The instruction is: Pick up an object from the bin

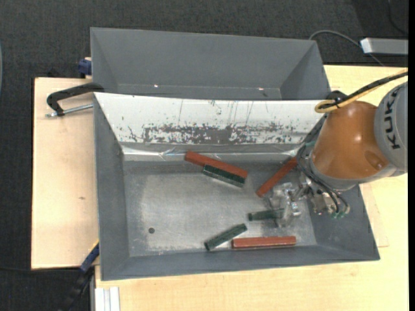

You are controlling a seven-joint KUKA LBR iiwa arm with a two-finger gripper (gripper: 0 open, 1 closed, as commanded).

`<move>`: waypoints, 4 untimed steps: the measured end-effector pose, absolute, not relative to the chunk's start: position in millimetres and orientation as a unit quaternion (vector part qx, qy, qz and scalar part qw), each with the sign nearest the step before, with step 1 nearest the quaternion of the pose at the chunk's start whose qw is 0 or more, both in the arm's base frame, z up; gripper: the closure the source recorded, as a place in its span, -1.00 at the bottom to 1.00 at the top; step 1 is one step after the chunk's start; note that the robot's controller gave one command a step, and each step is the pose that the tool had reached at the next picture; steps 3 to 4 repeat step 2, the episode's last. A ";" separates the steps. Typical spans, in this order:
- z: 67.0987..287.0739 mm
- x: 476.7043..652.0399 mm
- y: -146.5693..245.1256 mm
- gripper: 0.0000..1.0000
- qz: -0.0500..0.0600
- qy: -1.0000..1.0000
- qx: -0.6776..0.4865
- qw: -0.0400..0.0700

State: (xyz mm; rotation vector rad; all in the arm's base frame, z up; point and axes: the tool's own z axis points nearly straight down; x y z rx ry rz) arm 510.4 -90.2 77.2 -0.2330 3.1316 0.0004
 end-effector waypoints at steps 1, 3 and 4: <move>77.2 510.4 -90.2 1.00 0.000 0.997 -0.074 0.001; 207.8 550.0 -92.5 1.00 0.000 0.991 -0.131 0.003; 207.8 550.0 -92.5 1.00 0.000 0.991 -0.131 0.003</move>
Offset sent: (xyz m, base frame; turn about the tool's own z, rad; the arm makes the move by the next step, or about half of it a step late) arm 0.0380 -0.0030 0.1292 -0.1153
